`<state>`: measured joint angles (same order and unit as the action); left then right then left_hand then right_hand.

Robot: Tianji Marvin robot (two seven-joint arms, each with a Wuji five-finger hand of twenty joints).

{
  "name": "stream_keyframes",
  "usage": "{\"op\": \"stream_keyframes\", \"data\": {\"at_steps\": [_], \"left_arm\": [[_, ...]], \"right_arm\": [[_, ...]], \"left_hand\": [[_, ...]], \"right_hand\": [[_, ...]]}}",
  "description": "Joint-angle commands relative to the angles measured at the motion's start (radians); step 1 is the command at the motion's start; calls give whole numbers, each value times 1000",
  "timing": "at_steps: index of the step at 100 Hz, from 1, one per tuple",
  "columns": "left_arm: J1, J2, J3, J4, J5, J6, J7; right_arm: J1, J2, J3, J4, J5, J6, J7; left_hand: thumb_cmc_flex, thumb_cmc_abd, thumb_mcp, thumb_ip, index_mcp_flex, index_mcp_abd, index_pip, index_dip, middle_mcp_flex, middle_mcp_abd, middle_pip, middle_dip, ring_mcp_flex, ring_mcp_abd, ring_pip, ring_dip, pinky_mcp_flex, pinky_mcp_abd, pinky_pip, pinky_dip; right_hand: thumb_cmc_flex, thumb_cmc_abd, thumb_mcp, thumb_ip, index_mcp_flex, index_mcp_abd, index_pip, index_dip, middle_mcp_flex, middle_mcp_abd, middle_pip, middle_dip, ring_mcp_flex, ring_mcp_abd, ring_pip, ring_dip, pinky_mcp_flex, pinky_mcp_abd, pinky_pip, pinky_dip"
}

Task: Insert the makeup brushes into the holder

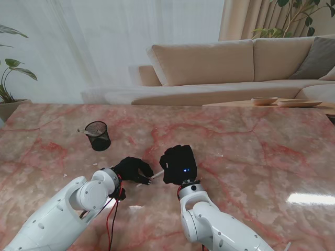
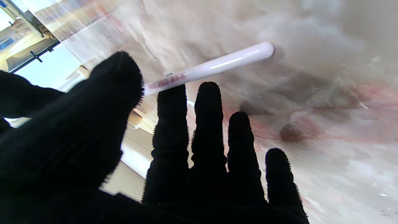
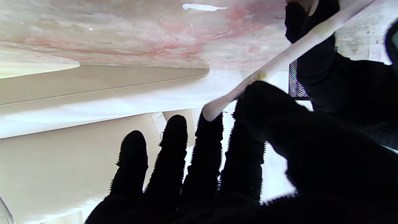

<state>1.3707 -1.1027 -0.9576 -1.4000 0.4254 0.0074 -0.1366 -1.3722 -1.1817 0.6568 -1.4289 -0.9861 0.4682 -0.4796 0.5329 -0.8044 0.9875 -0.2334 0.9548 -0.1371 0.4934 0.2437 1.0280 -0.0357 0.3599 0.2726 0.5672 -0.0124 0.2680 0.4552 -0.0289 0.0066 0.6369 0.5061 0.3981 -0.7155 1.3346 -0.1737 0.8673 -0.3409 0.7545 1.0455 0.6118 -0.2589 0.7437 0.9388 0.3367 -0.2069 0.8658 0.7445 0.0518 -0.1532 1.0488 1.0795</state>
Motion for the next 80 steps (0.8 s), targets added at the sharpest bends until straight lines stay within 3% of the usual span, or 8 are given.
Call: {"op": "stream_keyframes", "data": {"at_steps": [1, 35, 68, 80], "left_arm": [[4, -1, 8, 11, 3, 4, -10], [2, -3, 19, 20, 17, 18, 2], [-2, -8, 27, 29, 15, 19, 17], [-2, -8, 28, 31, 10, 16, 15]], "right_arm": [[-8, -1, 0, 1, 3, 3, 13], [-7, -3, -1, 4, 7, 1, 10], [-6, -4, -1, 7, 8, -1, 5], [-6, -4, -1, 7, 9, -1, 4]], "left_hand": [[47, -44, -36, -42, 31, -51, 49, -11, 59, -31, 14, 18, 61, 33, 60, 25, -11, 2, 40, -8], [108, -71, -74, -56, 28, -77, 179, -45, 120, -30, 29, 62, 92, 41, 80, 38, -11, -12, 123, 10], [167, -51, -142, -32, 8, -90, 274, -81, 161, -30, -18, 148, 109, 46, 96, 53, -13, -12, 152, 16], [198, -20, -172, -12, 3, -91, 293, -87, 176, -28, -40, 168, 107, 48, 100, 63, -14, -12, 153, 17]], "right_hand": [[-8, 24, 17, 40, 51, -20, 90, 52, 8, 0, -1, 26, -11, -21, 15, 22, -8, -12, 8, 26], [-7, 27, 14, 42, 49, -23, 88, 57, 11, 1, -1, 31, -7, -21, 14, 22, -8, -12, 8, 25], [-7, 28, 13, 43, 48, -23, 86, 60, 11, 1, -2, 34, -5, -21, 14, 23, -8, -12, 8, 25], [-7, 28, 13, 44, 48, -23, 85, 61, 14, 2, -1, 35, -4, -20, 15, 24, -7, -12, 8, 25]]}}
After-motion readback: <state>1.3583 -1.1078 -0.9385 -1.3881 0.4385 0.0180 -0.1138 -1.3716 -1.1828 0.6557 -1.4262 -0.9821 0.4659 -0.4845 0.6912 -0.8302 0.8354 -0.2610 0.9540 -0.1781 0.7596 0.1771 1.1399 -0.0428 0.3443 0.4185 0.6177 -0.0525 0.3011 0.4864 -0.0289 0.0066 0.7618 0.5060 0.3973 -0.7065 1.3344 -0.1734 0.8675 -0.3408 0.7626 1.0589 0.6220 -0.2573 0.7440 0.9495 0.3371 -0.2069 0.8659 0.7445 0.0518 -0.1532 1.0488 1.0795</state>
